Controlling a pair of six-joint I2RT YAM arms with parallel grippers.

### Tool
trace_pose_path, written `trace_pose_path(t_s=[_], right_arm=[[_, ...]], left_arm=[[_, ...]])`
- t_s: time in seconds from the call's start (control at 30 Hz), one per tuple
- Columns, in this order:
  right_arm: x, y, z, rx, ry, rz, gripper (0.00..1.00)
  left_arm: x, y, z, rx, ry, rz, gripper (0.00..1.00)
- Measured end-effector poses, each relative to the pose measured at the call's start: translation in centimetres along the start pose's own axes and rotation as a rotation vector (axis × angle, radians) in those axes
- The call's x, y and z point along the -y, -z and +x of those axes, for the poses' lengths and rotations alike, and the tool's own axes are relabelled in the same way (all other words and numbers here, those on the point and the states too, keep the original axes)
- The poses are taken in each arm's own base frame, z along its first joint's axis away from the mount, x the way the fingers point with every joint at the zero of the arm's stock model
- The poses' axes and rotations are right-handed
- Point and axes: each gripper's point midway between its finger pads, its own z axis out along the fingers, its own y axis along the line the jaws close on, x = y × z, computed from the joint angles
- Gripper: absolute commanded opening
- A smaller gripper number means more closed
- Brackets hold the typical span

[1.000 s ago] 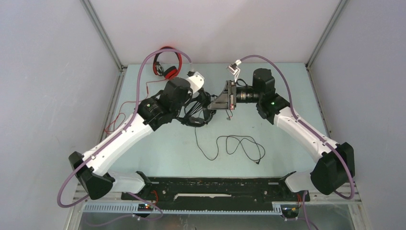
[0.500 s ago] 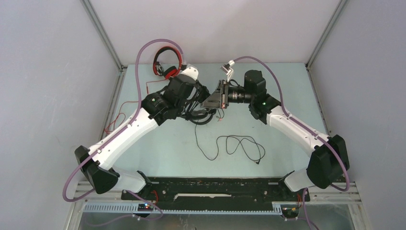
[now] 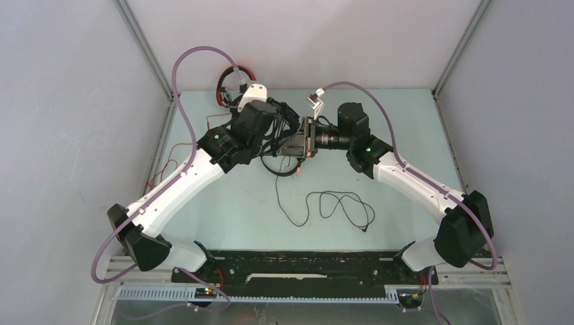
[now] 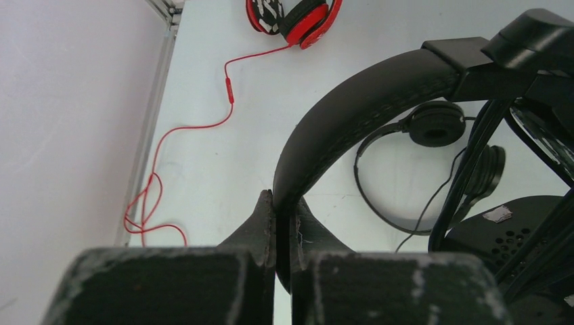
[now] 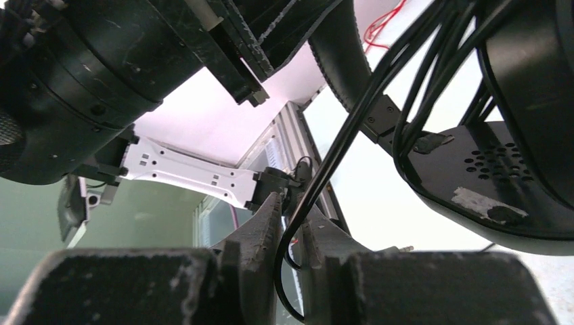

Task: Wrap the headphones
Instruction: Wrap the headphones cable around the headphones.

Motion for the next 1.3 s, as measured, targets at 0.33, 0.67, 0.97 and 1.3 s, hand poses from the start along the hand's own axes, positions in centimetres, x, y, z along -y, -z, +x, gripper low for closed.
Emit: trace_pose_path(t_s=[0.33,0.67,0.97,1.3], right_arm=[[0.9,0.5,0.1,0.025,0.071,0.090,0.20],[2.0,0.3,0.8,0.016,0.096,0.154,0.22],[3.0,0.9,0.6,0.034,0.161,0.235,0.27],[2.8,1.6,0.7,0.040,0.242,0.282,0.34]], left_arm=[[1.0,-0.1,0.2,-0.022,0.146,0.040,0.00],[1.9,0.4,-0.1,-0.047,0.283,0.131,0.00],[2.4,1.4,-0.7,-0.060,0.373,0.209,0.00],[2.7,2.3,-1.3,-0.068,0.450,0.271,0.00]])
